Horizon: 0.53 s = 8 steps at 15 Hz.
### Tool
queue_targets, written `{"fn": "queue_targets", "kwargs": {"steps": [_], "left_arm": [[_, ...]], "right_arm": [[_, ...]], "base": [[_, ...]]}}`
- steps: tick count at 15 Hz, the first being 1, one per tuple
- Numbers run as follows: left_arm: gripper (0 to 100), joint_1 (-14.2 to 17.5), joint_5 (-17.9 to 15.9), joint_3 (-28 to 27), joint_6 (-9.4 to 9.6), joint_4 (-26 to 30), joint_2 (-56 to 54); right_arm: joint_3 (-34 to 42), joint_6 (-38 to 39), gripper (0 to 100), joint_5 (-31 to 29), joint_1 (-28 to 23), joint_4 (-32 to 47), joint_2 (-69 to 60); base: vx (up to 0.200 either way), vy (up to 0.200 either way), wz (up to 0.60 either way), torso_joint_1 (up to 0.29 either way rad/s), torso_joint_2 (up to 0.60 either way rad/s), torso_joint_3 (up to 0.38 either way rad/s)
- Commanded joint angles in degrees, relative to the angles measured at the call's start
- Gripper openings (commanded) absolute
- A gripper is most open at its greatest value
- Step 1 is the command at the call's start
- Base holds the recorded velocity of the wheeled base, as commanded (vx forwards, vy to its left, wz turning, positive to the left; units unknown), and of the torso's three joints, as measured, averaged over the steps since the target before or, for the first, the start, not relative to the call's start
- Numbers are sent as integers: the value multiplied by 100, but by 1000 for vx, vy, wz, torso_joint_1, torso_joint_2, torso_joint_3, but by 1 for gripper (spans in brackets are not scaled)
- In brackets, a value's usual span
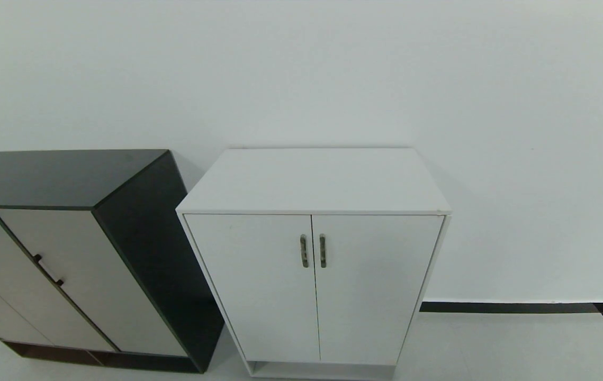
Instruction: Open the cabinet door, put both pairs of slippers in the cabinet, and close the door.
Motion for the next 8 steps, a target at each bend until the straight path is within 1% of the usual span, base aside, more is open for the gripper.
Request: {"fn": "queue_targets", "kwargs": {"steps": [1, 8], "left_arm": [[0, -1, 0, 10, 2, -2, 6], [0, -1, 9, 10, 2, -2, -2]], "right_arm": [[2, 6, 0, 3, 0, -2, -18], [2, -2, 0, 21, 0, 7, -18]], "base": [[0, 0, 0, 0, 0, 0], [0, 0, 0, 0, 0, 0]]}}
